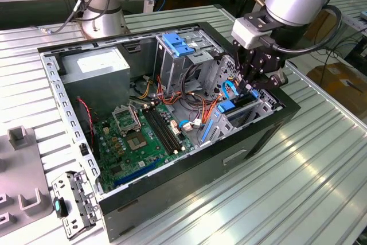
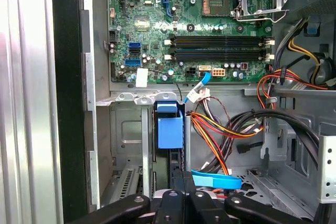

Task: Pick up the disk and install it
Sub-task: 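Insert the second disk wire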

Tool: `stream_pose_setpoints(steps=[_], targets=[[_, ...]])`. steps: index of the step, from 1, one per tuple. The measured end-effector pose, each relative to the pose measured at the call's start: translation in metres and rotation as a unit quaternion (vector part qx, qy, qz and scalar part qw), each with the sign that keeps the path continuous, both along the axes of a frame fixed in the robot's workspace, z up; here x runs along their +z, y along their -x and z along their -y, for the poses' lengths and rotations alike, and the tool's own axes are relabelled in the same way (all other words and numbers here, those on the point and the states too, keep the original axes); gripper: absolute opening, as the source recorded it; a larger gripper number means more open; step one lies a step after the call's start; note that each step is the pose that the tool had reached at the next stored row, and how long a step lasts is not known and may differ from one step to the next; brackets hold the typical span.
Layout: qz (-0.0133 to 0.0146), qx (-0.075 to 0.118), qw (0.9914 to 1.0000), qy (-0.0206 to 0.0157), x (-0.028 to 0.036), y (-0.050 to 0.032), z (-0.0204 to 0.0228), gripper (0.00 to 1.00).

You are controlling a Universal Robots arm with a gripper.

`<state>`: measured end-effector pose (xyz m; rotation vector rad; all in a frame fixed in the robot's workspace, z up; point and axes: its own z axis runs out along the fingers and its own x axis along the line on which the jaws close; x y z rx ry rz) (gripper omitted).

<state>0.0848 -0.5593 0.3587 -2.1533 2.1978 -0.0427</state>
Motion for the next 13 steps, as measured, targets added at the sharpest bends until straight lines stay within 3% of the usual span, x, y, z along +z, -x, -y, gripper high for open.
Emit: stream_pose_setpoints(steps=[13], targets=[[0.0000, 0.000, 1.00000, 0.0000, 0.0003, 0.0000, -0.0003, 0.11]])
